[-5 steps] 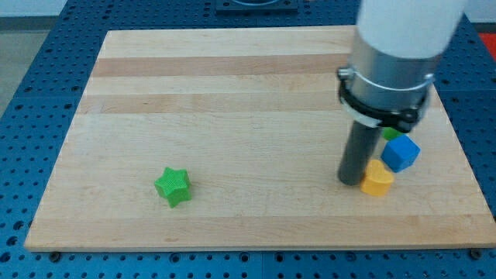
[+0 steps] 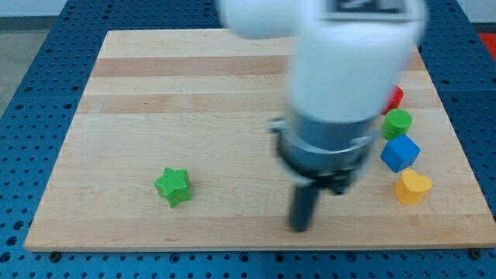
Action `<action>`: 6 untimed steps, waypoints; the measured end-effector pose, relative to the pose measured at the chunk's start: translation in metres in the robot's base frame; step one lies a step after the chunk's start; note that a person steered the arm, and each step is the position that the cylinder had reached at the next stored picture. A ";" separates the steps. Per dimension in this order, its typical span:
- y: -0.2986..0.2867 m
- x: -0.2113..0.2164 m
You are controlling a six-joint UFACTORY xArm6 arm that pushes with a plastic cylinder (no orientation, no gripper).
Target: Push the green star to the bottom center
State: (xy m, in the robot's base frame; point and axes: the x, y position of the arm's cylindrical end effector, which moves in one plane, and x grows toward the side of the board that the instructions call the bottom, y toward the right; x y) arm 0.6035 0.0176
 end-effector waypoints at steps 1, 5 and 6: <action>-0.100 0.014; -0.138 -0.022; -0.119 -0.009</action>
